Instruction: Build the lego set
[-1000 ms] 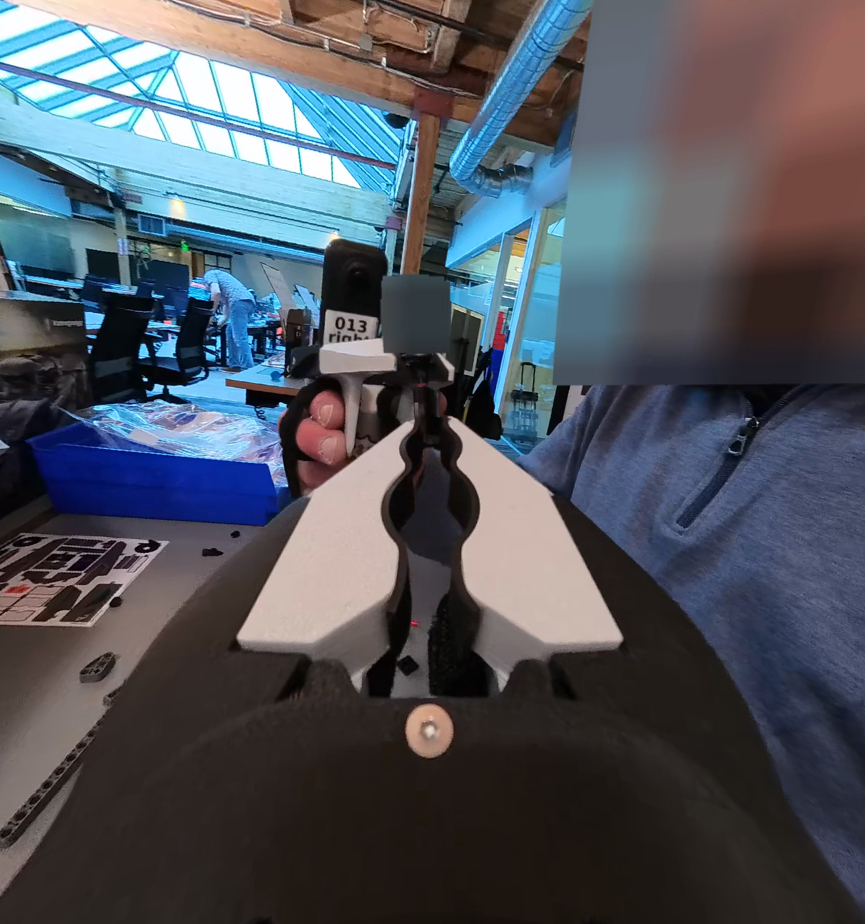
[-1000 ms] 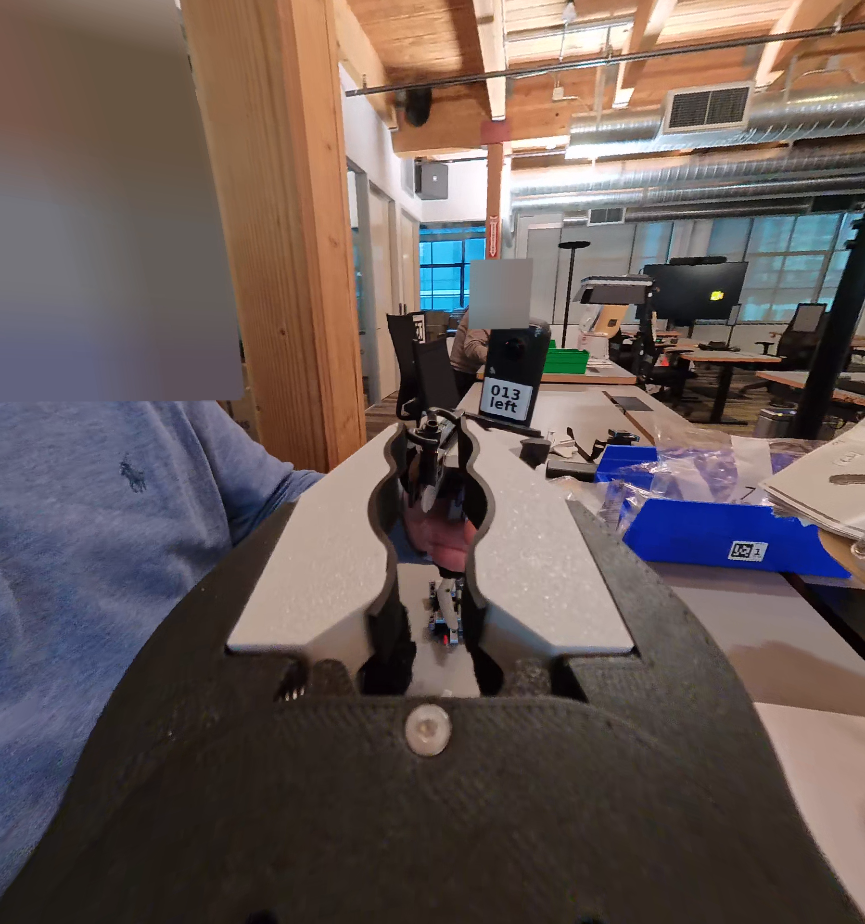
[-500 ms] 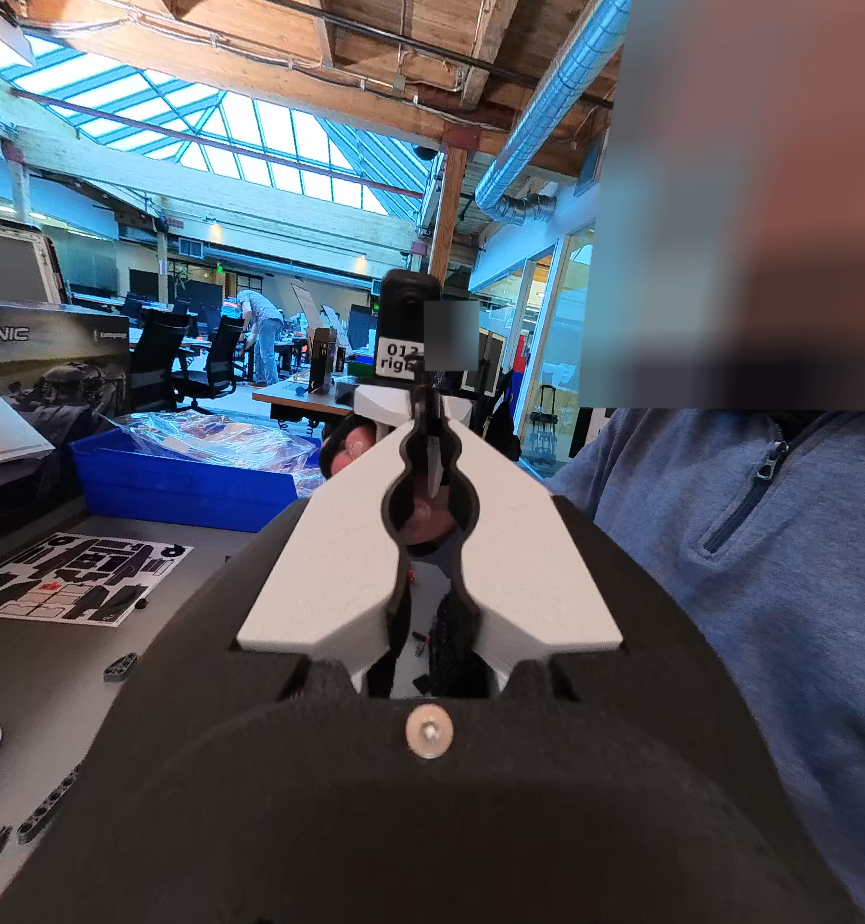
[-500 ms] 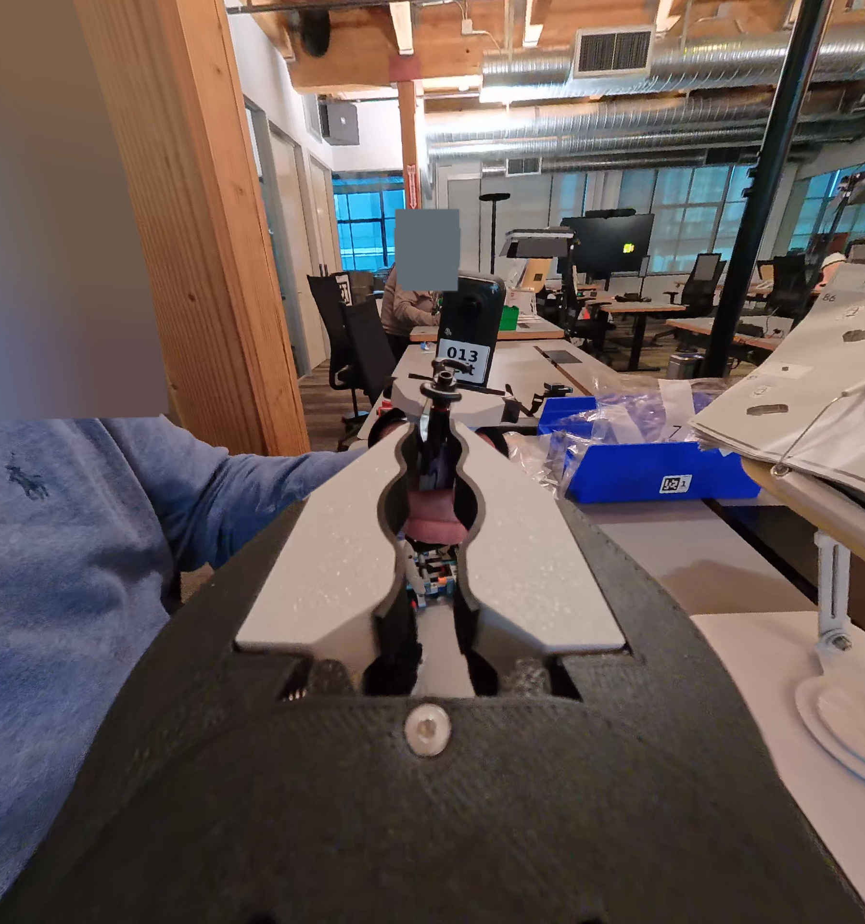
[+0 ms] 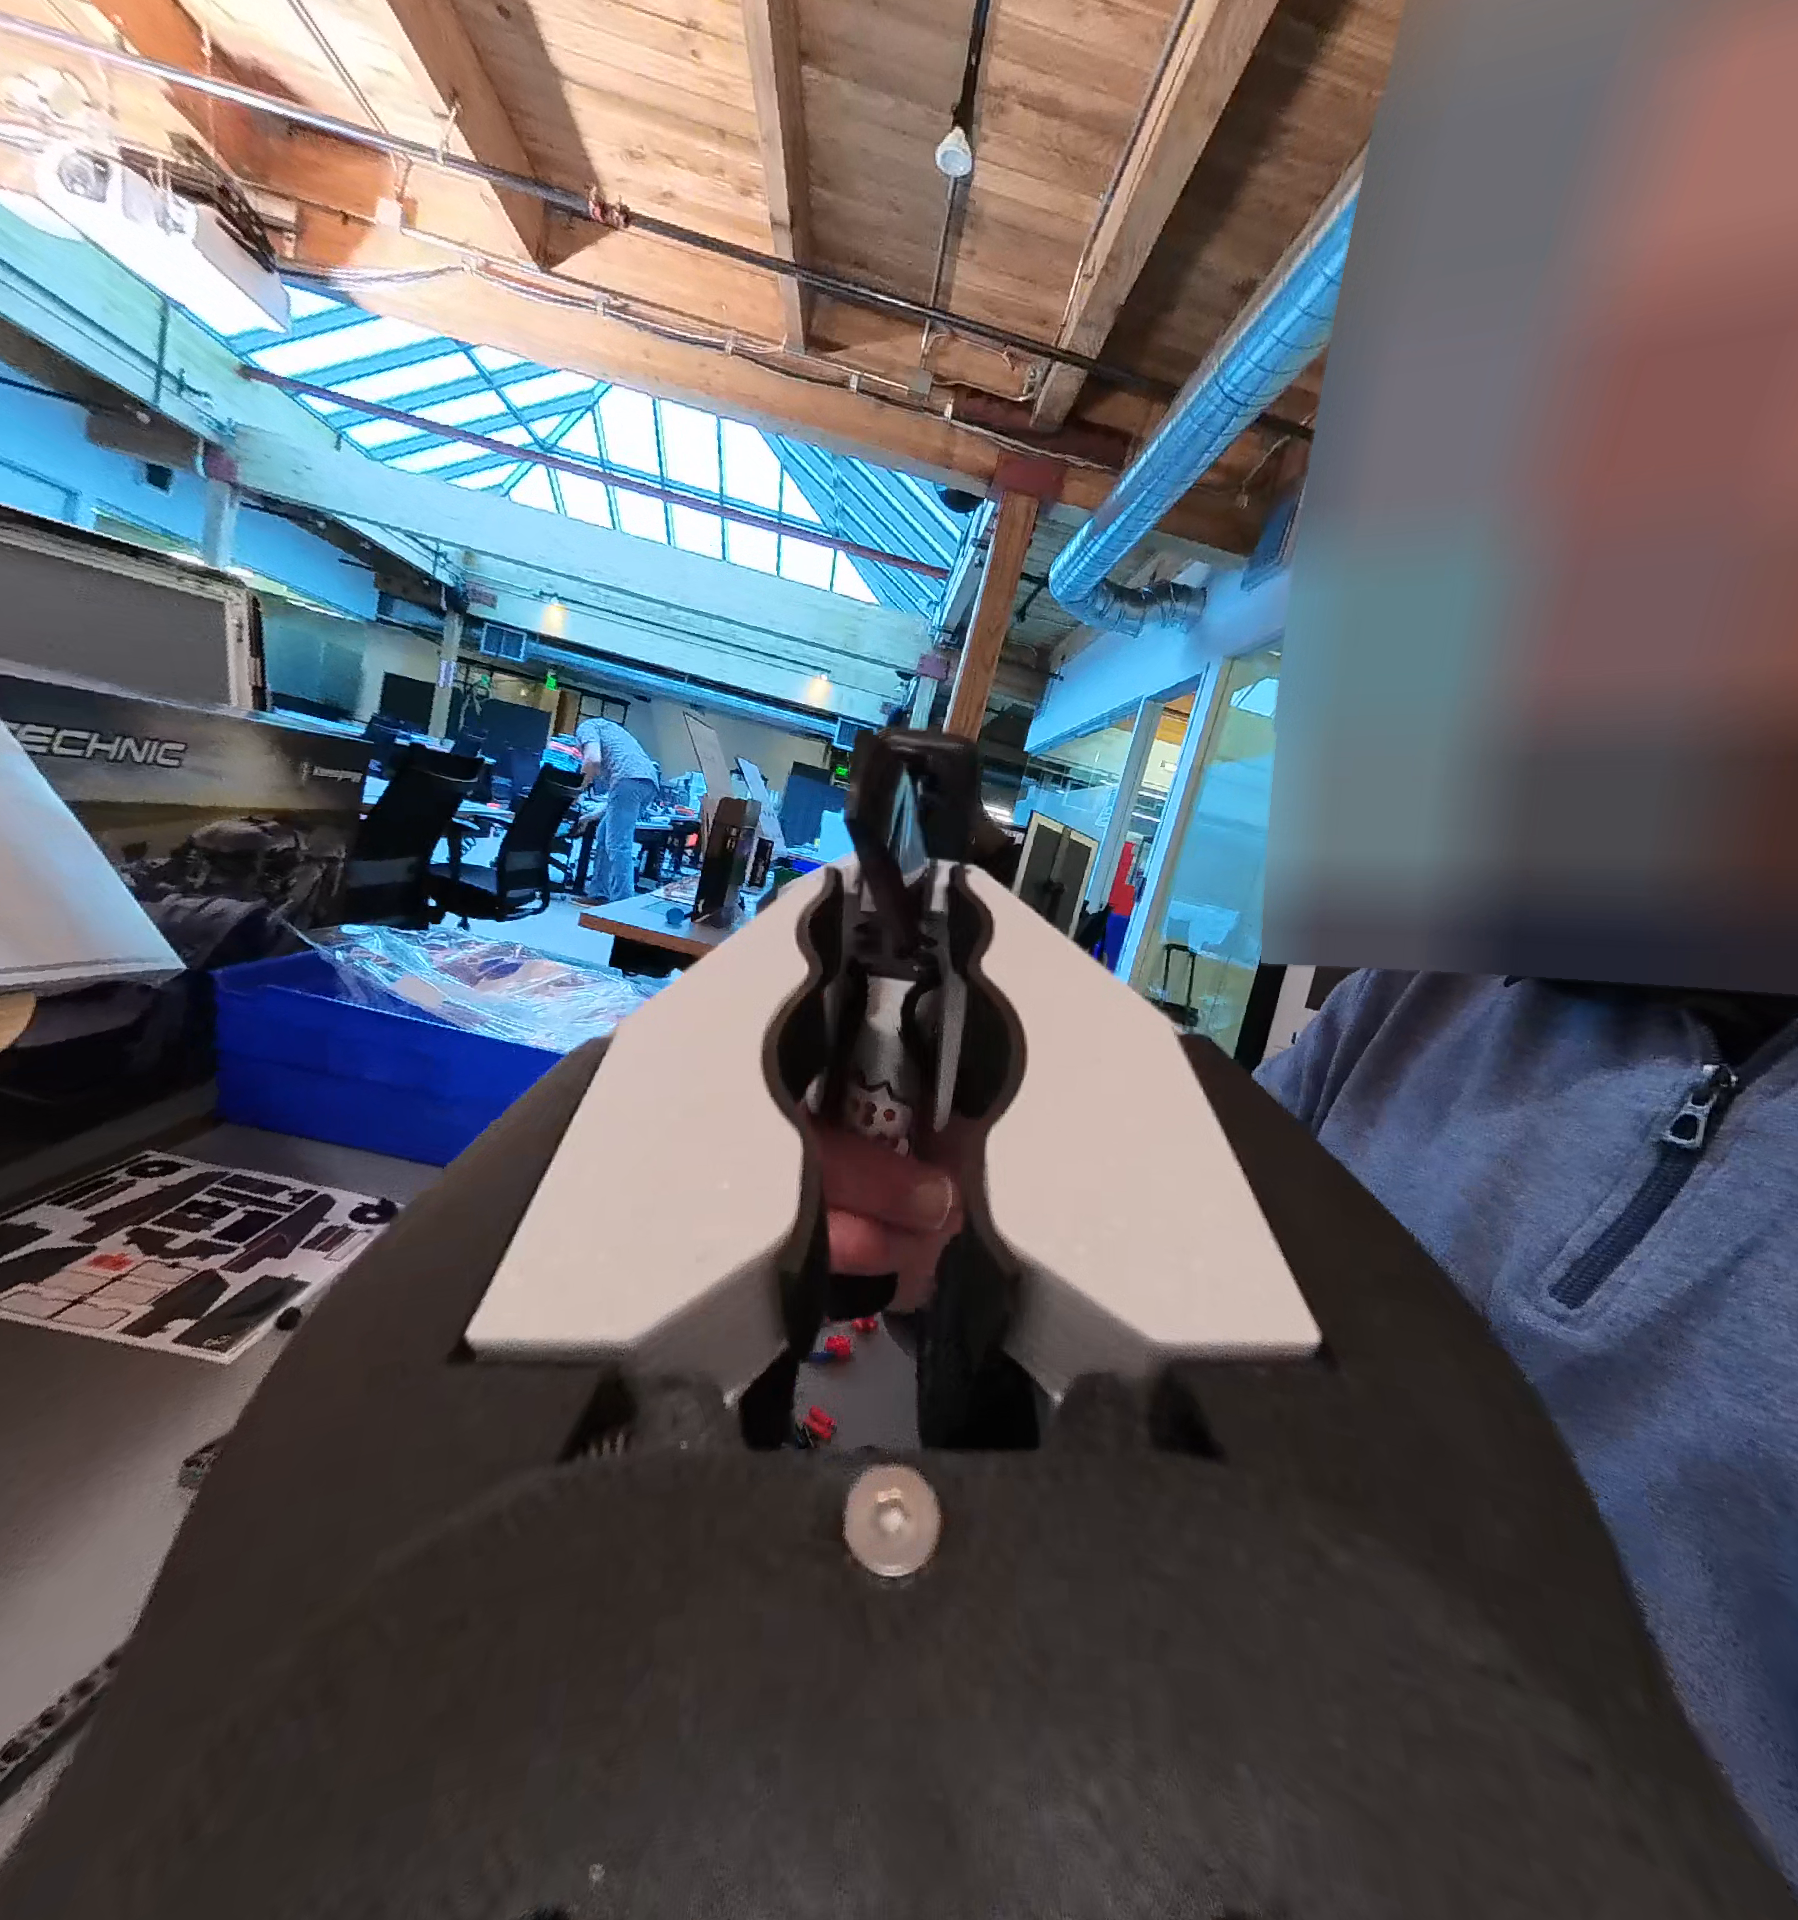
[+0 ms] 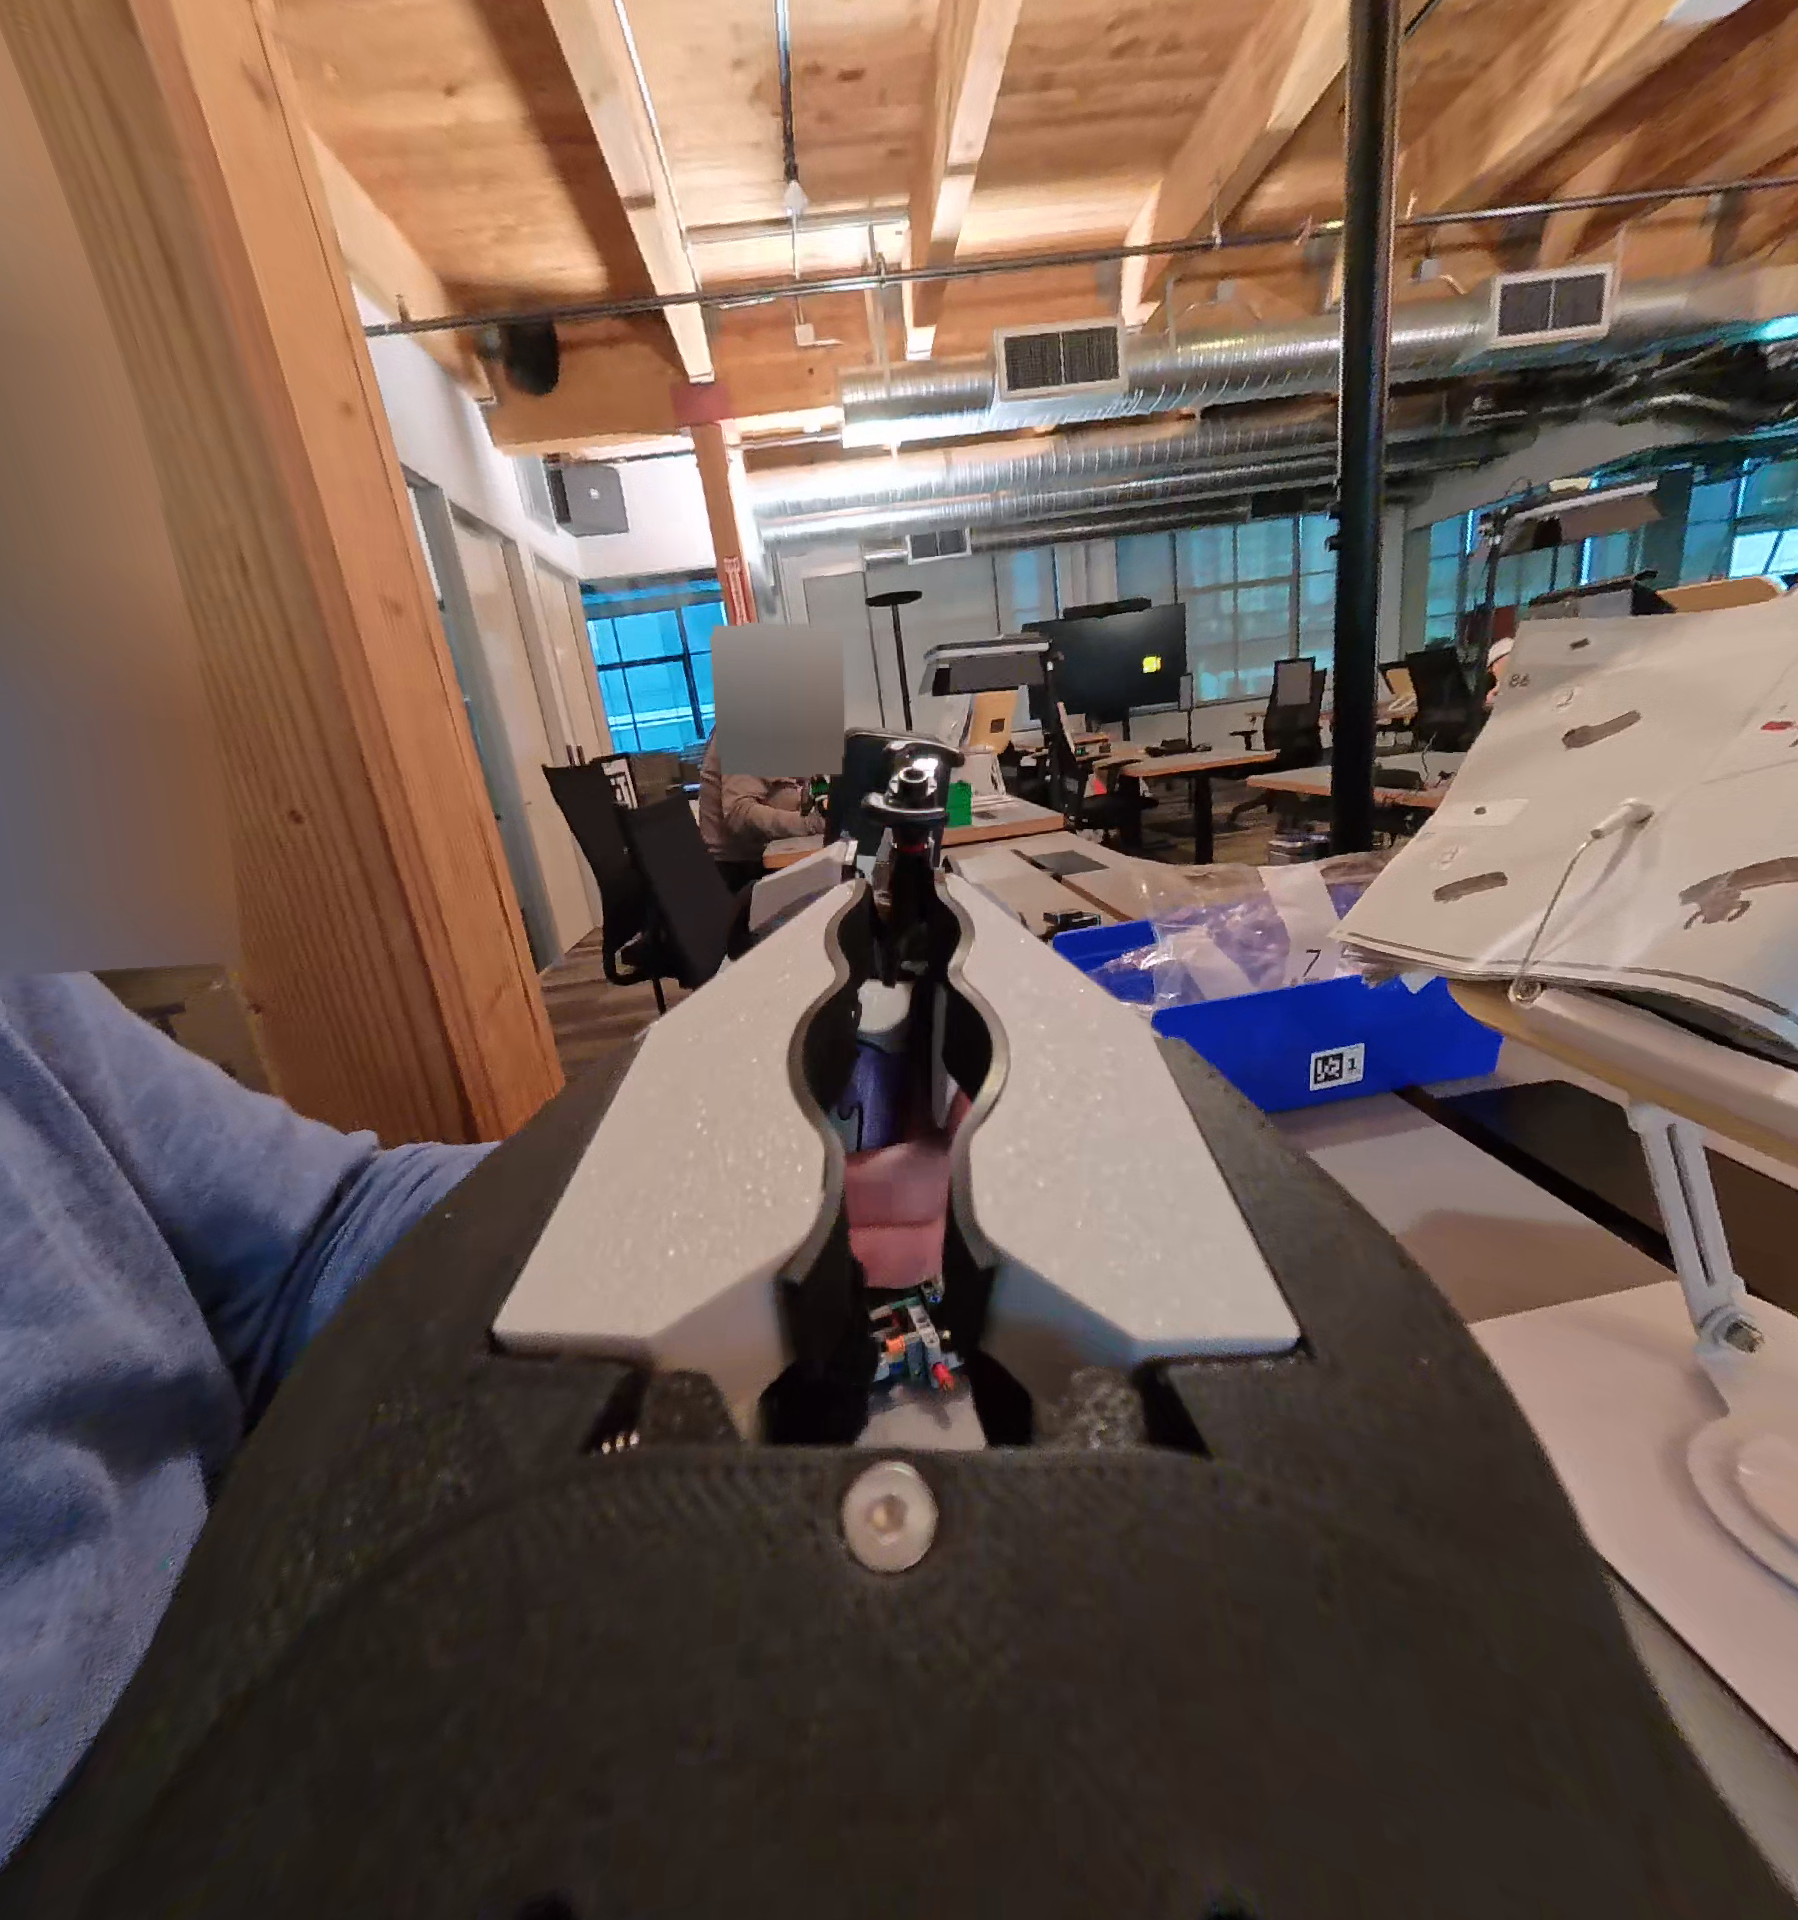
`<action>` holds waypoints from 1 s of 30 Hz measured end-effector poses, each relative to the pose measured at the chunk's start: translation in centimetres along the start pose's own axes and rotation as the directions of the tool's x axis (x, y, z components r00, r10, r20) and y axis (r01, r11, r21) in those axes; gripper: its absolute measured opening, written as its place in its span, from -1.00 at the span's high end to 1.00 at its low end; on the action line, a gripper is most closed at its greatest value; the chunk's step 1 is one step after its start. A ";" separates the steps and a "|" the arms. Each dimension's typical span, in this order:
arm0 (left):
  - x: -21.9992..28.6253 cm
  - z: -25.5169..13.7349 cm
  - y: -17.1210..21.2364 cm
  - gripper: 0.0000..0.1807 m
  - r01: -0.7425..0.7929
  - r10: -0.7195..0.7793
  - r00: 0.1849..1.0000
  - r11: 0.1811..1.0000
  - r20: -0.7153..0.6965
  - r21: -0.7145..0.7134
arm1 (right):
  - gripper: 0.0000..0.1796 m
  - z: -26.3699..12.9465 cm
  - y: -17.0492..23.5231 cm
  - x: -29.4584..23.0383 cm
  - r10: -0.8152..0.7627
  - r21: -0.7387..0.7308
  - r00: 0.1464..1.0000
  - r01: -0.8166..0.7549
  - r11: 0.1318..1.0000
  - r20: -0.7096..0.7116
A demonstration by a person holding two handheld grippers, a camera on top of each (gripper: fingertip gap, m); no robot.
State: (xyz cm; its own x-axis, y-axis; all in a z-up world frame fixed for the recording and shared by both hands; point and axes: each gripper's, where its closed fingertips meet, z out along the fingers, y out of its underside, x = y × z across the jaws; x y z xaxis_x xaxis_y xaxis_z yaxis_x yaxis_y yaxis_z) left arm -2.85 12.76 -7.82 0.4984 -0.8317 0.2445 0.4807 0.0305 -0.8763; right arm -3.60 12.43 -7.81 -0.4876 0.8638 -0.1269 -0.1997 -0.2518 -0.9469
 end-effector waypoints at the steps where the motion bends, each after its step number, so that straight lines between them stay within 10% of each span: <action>1: 0.1 0.0 0.0 0.80 -0.001 0.001 1.000 1.000 -0.001 0.003 | 0.93 0.0 -0.1 -0.1 -0.002 0.007 1.000 0.002 1.000 0.000; 30: -1.1 0.2 0.4 0.91 0.060 -0.066 0.993 0.996 0.095 0.067 | 0.93 -0.8 0.5 1.0 0.022 -0.021 0.997 -0.023 1.000 -0.078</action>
State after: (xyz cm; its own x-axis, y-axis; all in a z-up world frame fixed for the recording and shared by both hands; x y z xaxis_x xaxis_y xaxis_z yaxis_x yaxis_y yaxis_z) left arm -3.09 13.76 -8.35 0.5320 -0.7754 0.3401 0.5567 0.0176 -0.8305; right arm -3.51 13.49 -8.65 -0.4240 0.8896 -0.1699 -0.1702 -0.2625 -0.9498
